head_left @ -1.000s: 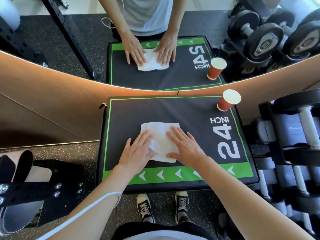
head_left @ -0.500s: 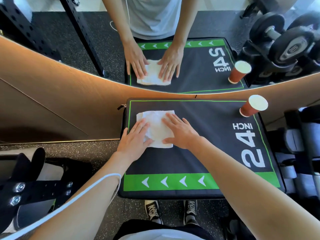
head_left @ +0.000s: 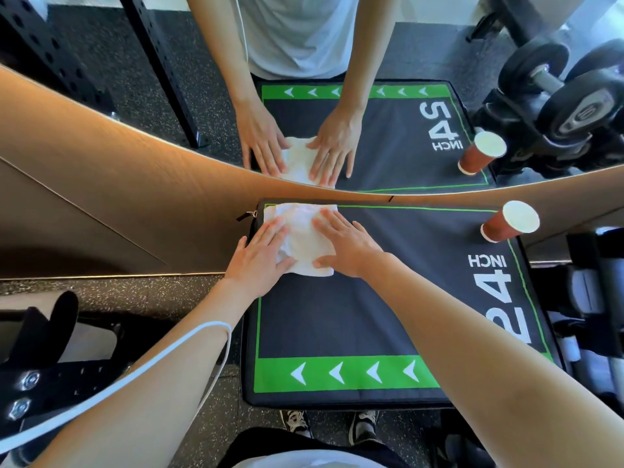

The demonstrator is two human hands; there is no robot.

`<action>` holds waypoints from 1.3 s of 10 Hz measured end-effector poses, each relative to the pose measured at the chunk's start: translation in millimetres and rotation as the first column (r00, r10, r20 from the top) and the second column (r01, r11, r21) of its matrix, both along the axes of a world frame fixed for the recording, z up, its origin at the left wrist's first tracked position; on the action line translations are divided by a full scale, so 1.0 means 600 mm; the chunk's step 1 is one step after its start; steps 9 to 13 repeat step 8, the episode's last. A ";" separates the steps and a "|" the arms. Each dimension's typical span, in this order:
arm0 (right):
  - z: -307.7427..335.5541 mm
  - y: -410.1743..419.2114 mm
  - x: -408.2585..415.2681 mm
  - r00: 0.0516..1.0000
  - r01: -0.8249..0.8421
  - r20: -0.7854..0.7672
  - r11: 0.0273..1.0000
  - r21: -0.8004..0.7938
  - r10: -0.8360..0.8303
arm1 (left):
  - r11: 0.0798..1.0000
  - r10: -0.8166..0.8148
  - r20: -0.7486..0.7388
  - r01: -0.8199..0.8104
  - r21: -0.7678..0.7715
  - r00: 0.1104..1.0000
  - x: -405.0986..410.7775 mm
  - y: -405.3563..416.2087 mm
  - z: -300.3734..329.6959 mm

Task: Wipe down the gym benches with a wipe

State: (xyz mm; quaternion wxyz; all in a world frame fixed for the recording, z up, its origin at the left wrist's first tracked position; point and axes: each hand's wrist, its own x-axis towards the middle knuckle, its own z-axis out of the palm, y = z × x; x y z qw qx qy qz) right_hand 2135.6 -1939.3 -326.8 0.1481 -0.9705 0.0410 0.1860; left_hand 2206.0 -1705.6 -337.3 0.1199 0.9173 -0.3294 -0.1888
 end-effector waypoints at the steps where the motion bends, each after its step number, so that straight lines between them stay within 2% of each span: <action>1: -0.002 -0.001 0.002 1.000 -0.002 0.008 1.000 0.003 0.002 | 1.000 0.000 -0.013 0.000 -0.016 1.000 0.001 0.001 -0.006; 3: 0.006 0.003 -0.001 1.000 -0.008 -0.004 1.000 -0.016 0.008 | 0.999 0.009 -0.048 -0.008 0.035 0.999 0.004 -0.003 -0.001; 5: 0.005 0.015 -0.040 0.997 -0.015 0.070 0.997 -0.070 0.020 | 0.996 0.077 -0.015 -0.076 0.049 0.997 -0.053 0.002 0.020; 7: 0.017 0.014 -0.070 0.988 -0.109 0.108 0.993 -0.050 0.114 | 0.963 0.270 0.015 -0.270 -0.001 0.963 -0.131 0.018 0.044; 8: 0.029 0.015 -0.087 0.959 -0.235 0.150 0.971 -0.052 0.240 | 0.936 0.347 0.079 -0.351 0.038 0.934 -0.175 0.023 0.050; 13: 0.029 0.015 -0.087 0.959 -0.235 0.150 0.971 -0.052 0.240 | 0.936 0.347 0.079 -0.351 0.038 0.934 -0.175 0.023 0.050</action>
